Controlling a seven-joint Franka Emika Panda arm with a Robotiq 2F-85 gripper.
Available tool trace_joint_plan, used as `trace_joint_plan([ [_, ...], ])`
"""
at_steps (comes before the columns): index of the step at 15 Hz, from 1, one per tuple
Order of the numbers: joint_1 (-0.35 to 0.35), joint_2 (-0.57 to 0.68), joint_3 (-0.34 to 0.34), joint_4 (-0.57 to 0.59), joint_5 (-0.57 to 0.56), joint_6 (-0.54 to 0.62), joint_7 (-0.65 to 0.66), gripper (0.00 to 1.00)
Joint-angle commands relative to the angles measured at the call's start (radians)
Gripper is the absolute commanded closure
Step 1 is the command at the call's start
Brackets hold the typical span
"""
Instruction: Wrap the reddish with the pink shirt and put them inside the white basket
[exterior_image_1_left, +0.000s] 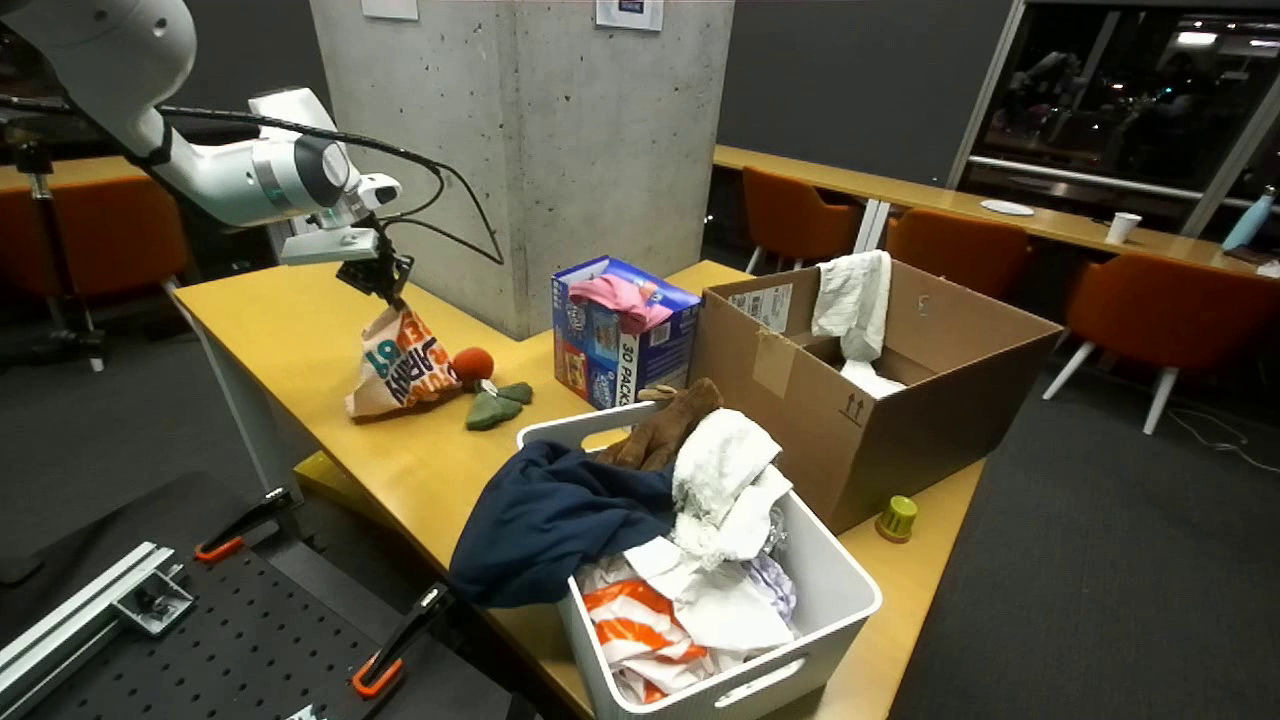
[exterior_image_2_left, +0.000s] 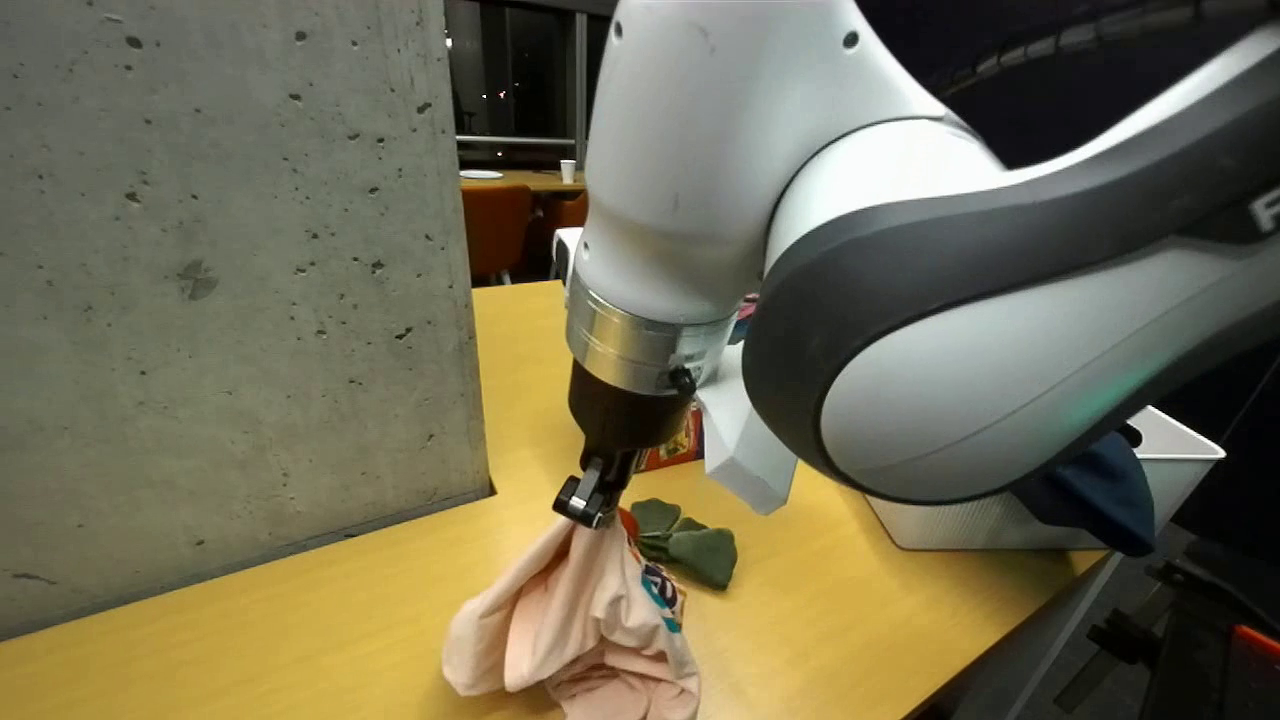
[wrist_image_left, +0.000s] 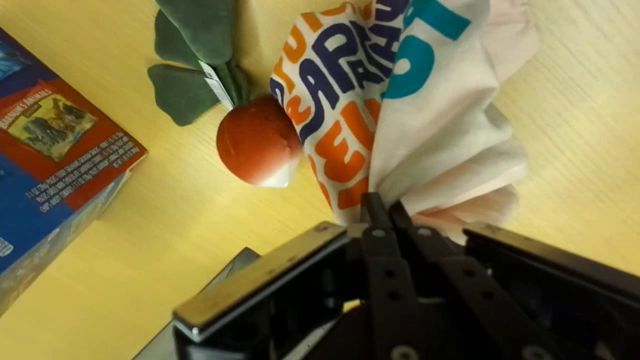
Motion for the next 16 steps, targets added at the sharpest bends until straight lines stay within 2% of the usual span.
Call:
trace_joint_plan([
  [1,0.014,-0.068,0.005,-0.010,-0.046,-0.041,0.037,0.99],
  [8,-0.017,-0.112,0.031,0.021,-0.040,-0.056,0.013,0.99],
  [14,-0.033,-0.064,0.141,0.107,0.005,-0.113,-0.074,0.99],
  [16,-0.037,-0.064,0.156,0.119,0.005,-0.119,-0.084,0.99],
])
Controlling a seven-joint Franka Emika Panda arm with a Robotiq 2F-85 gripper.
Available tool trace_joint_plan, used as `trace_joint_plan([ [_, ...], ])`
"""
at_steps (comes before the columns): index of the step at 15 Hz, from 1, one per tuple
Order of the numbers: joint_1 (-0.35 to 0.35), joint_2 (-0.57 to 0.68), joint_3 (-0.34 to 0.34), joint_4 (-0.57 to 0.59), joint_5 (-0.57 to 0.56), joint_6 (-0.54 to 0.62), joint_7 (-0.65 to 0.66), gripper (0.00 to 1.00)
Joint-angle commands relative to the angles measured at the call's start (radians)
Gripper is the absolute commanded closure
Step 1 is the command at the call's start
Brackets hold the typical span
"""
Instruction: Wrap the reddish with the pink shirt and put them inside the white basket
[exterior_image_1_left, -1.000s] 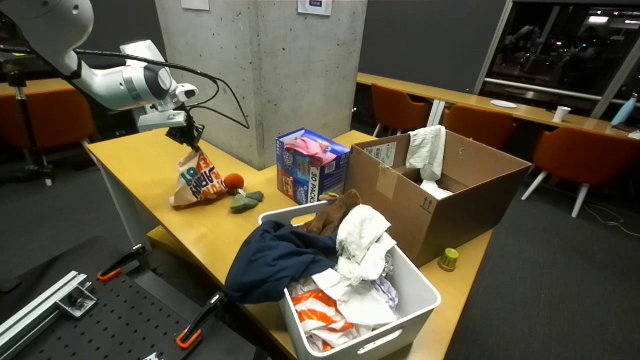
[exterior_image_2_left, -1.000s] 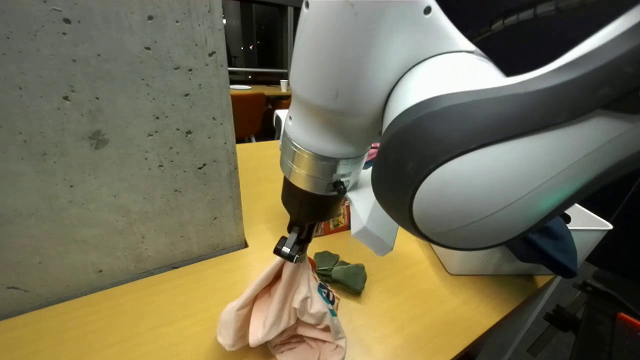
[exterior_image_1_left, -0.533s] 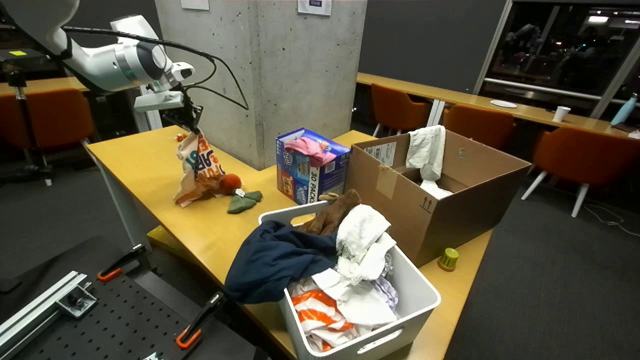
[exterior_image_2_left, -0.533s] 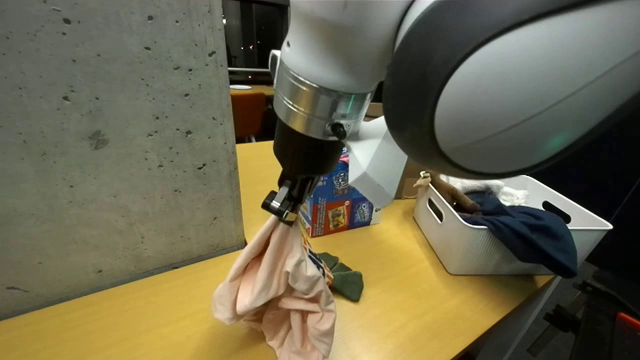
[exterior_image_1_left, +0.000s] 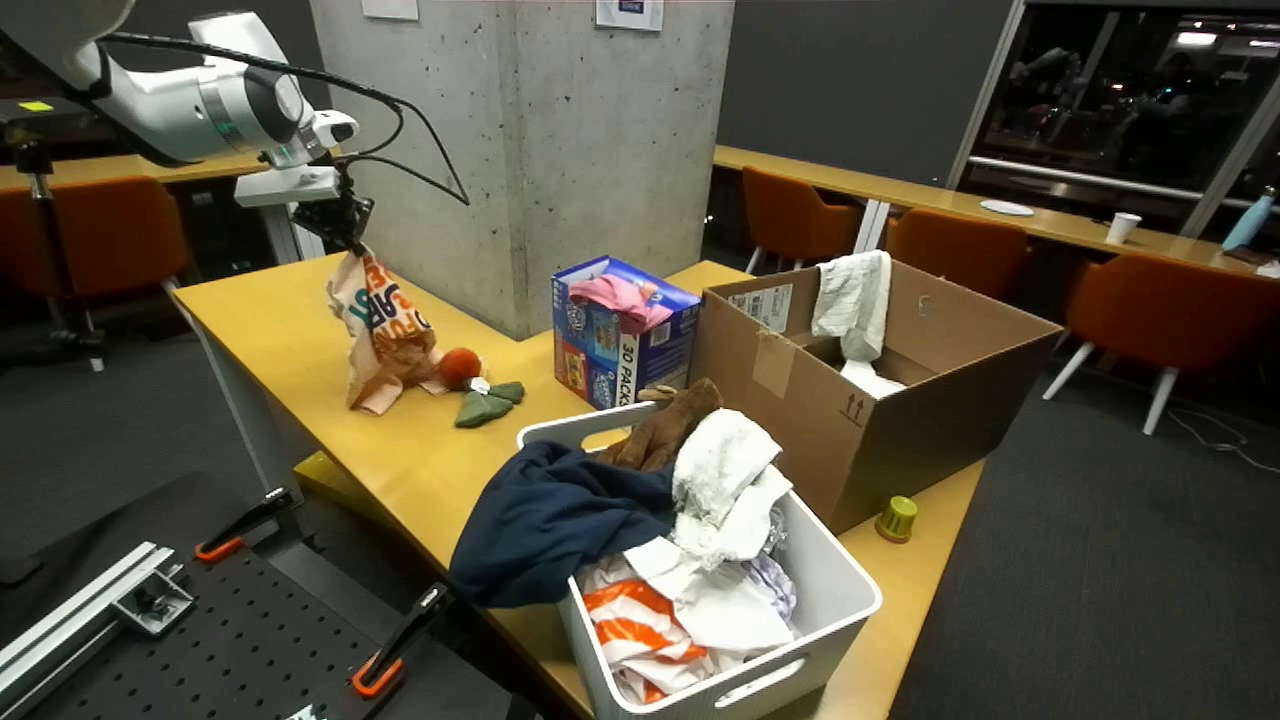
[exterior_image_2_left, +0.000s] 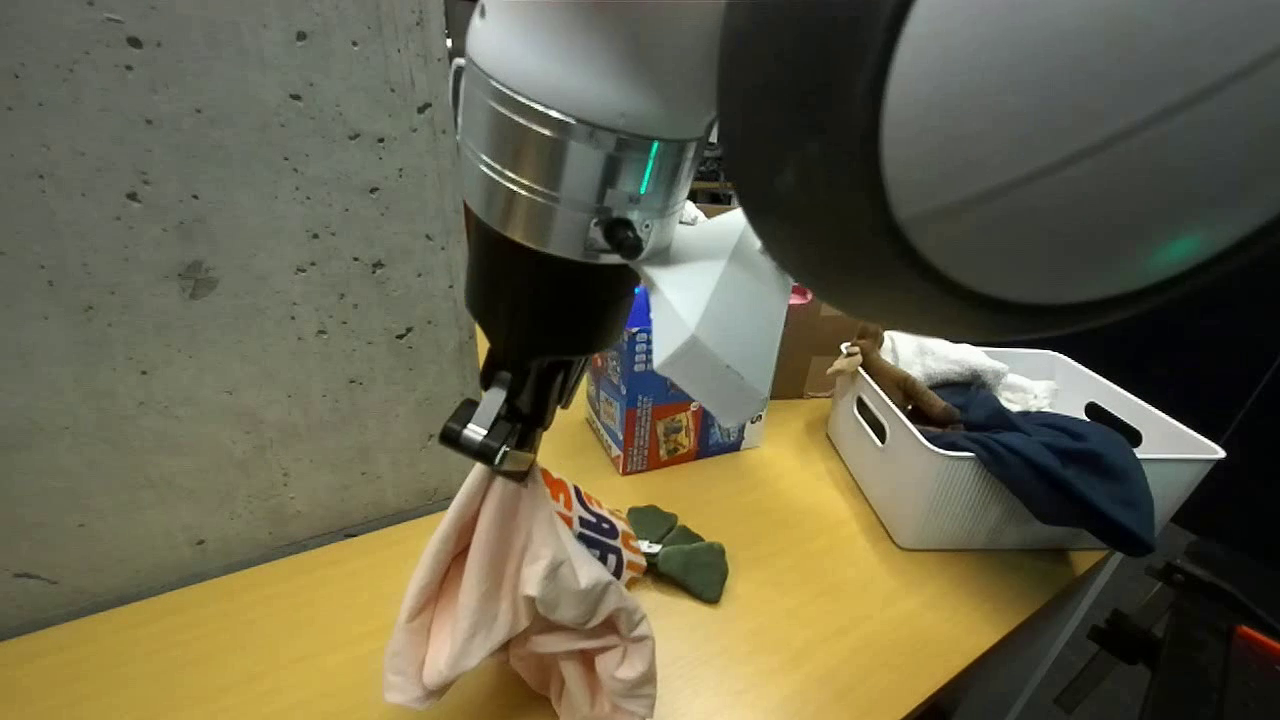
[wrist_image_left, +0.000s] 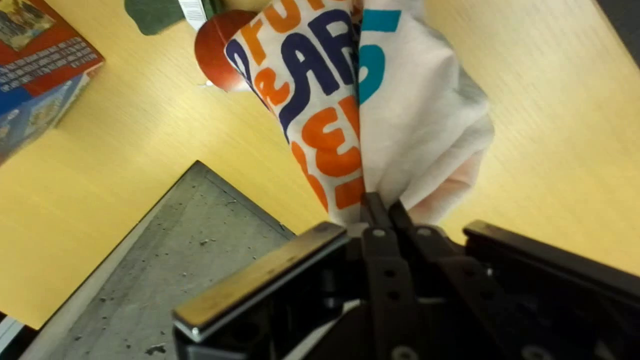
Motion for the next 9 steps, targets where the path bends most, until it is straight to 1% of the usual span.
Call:
trace_joint_plan([
  [1,-0.032,0.016,0.046,0.057,0.025,-0.041,-0.056,0.99],
  [4,-0.066,0.009,0.031,0.058,0.026,-0.034,-0.059,0.99],
  [9,-0.145,0.013,0.011,0.063,0.029,-0.022,-0.059,0.99],
])
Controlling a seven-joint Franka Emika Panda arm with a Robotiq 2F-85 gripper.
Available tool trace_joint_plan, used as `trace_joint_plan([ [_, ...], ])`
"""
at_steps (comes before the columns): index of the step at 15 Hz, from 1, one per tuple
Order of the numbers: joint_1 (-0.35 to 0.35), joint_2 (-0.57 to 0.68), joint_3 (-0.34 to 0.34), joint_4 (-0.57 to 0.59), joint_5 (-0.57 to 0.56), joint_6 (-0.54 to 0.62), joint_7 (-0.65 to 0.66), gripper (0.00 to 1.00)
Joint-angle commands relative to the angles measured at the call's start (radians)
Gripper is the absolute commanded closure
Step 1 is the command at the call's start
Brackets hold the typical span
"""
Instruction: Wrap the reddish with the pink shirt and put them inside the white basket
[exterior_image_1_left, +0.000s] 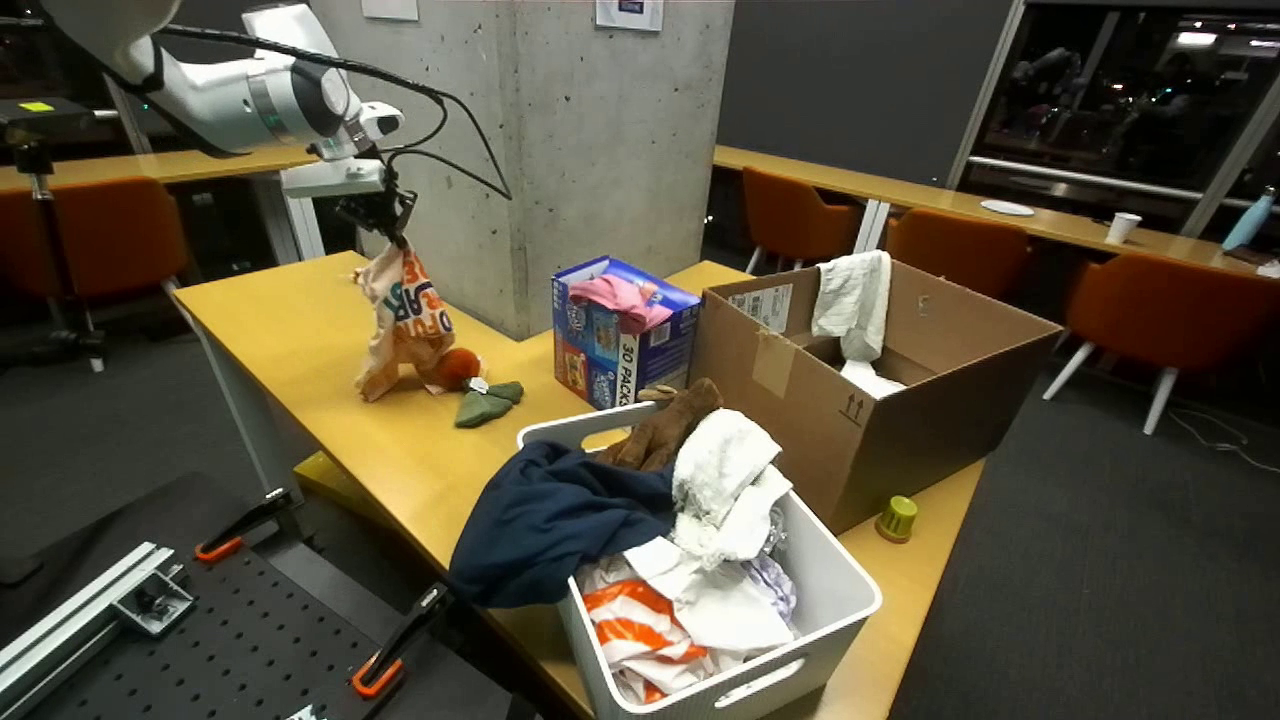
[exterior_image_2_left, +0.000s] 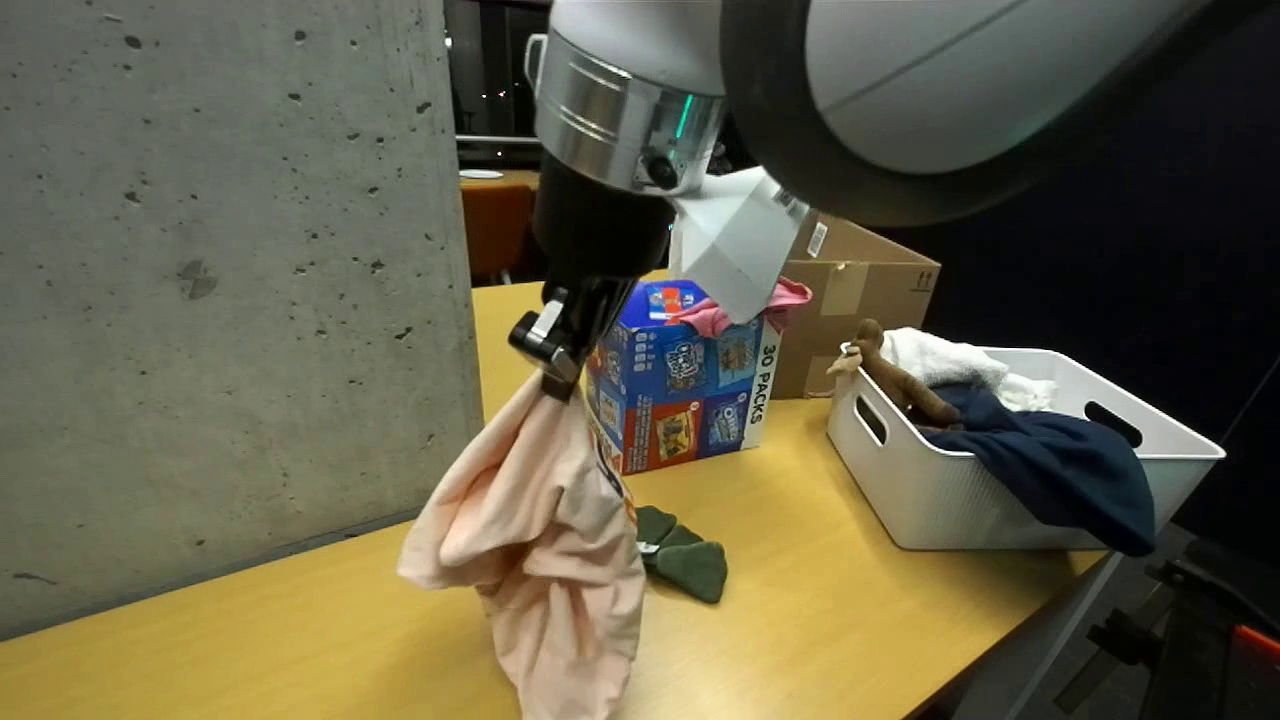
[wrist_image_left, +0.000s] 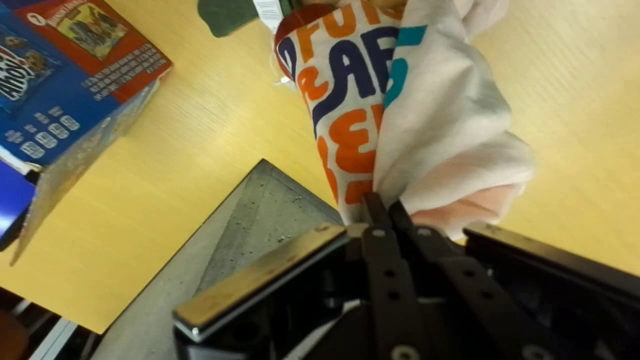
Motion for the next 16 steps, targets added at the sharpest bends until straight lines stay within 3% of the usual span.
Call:
trace_joint_plan([
  [1,-0.050,0.012,-0.005,0.020,0.028,-0.005,-0.027,0.99],
  [10,-0.138,0.003,-0.033,-0.163,0.046,0.091,-0.001,0.99],
  [14,-0.087,-0.006,-0.172,-0.230,-0.041,0.132,0.136,0.99],
  [15,-0.078,-0.003,-0.190,-0.226,-0.054,0.129,0.150,0.72],
  [16,-0.070,0.001,-0.204,-0.222,-0.063,0.121,0.164,0.71],
])
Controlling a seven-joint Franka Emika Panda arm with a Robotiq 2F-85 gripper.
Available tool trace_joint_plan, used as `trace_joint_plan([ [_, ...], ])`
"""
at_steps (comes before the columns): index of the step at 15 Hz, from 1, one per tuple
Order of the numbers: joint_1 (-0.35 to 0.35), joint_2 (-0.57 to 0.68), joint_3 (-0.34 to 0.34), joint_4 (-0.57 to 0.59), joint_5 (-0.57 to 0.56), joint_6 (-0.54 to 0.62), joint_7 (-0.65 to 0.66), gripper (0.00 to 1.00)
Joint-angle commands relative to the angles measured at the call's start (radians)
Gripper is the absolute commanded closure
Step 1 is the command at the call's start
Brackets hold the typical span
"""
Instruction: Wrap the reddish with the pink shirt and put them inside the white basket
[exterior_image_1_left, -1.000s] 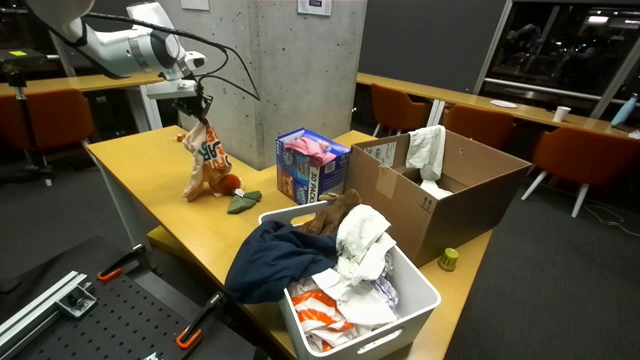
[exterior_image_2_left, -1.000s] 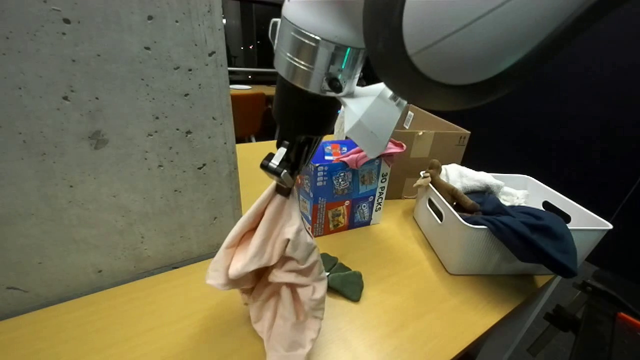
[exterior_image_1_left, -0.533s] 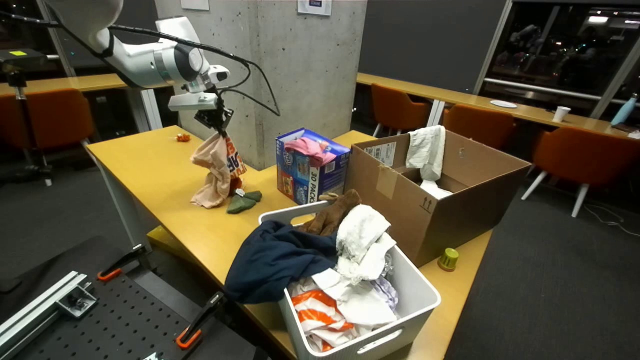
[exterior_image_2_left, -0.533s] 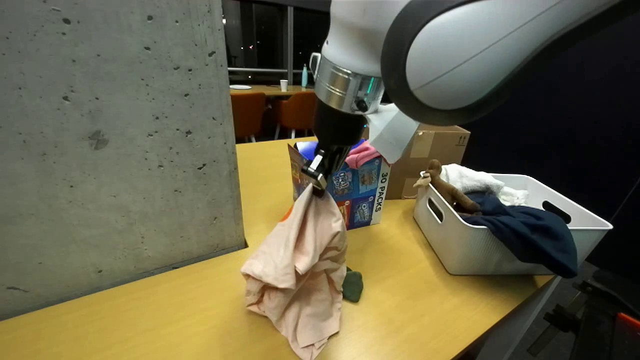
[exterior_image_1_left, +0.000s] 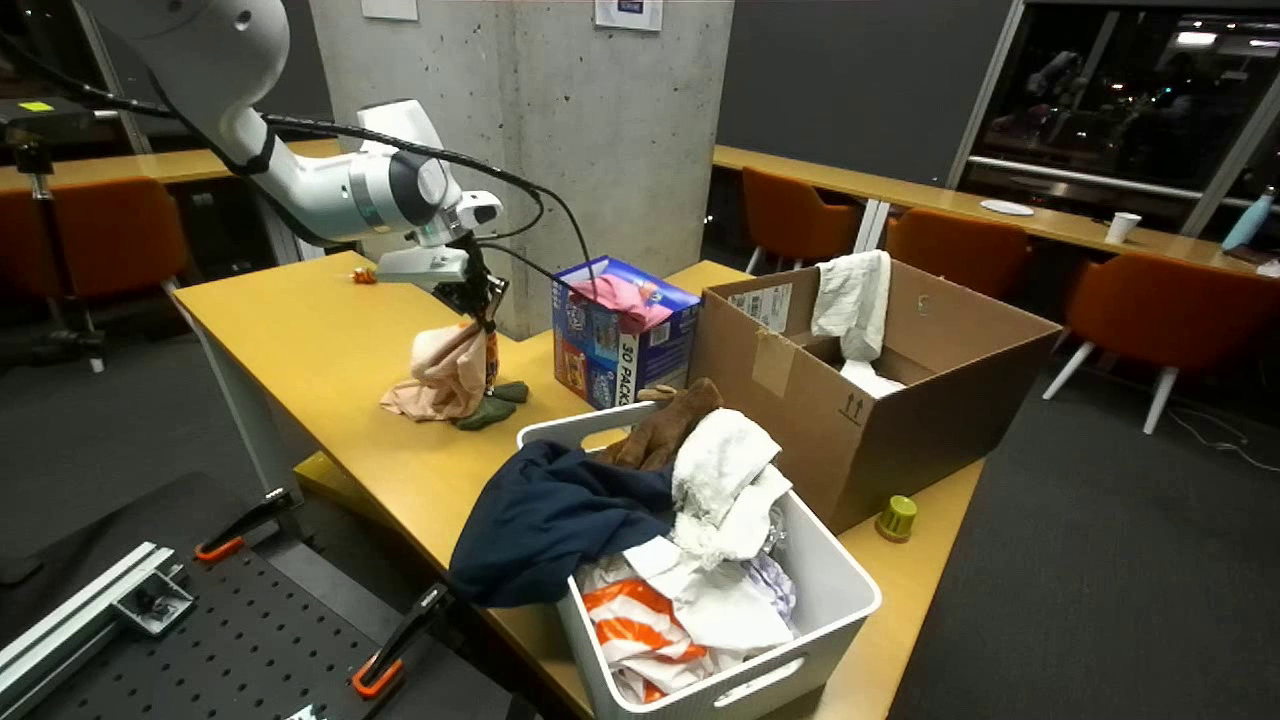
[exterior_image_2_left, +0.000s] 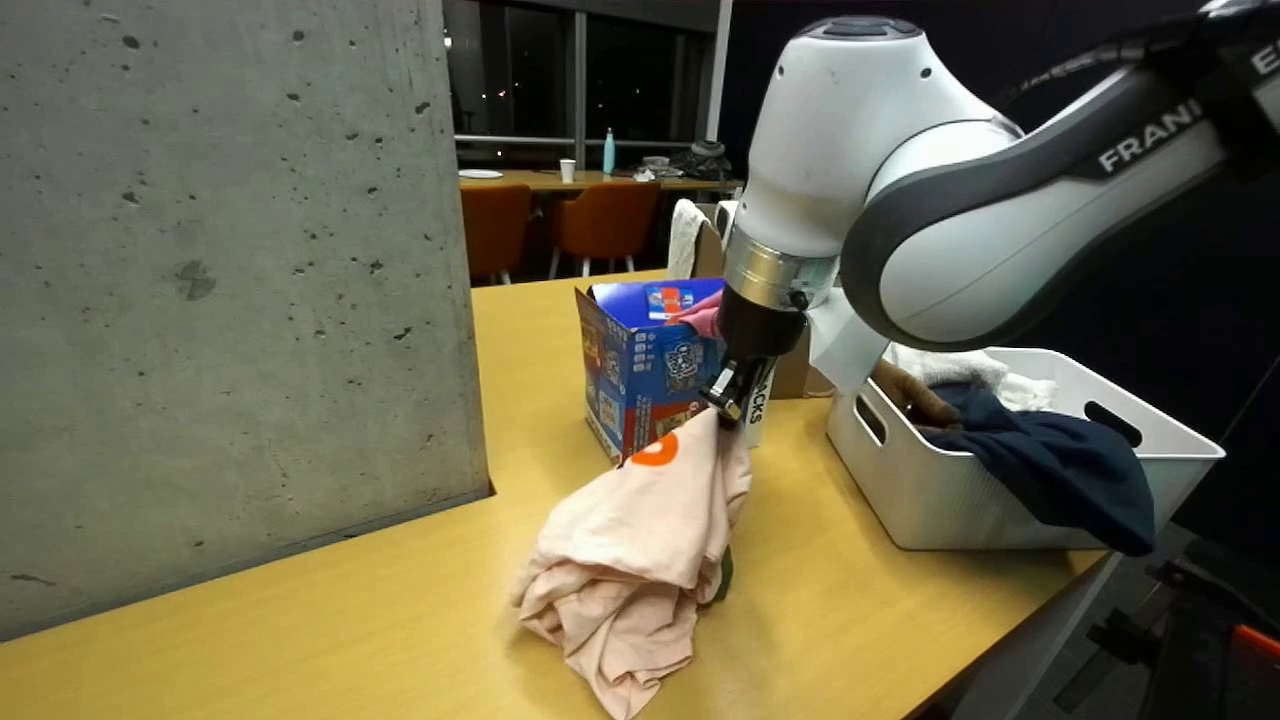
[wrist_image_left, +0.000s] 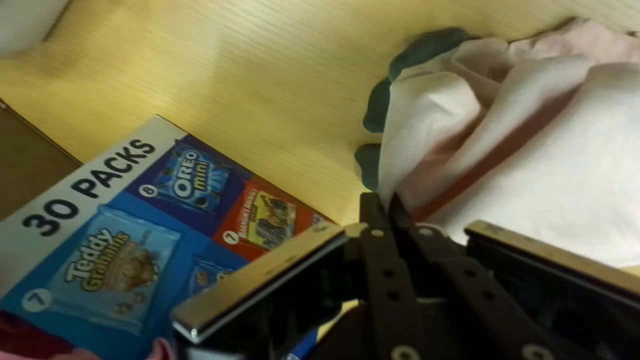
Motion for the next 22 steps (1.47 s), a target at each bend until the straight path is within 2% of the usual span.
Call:
trace_joint_plan([
  [1,0.050,-0.020,-0.061,-0.013,-0.047,-0.006,0.073,0.66],
  [3,0.065,-0.021,-0.059,-0.007,-0.049,-0.019,0.084,0.52],
  [5,0.070,-0.033,-0.029,-0.020,-0.028,-0.027,0.073,0.37],
  [7,0.078,-0.047,0.012,-0.057,0.000,-0.047,0.058,0.22],
  [10,0.108,-0.064,0.024,-0.137,-0.015,-0.029,0.097,0.01],
  [15,0.175,-0.026,-0.015,-0.202,-0.082,0.028,0.165,0.00],
  [18,0.228,0.034,-0.054,-0.169,-0.140,0.014,0.216,0.00],
  [22,0.254,0.113,-0.093,-0.118,-0.156,0.018,0.284,0.00],
])
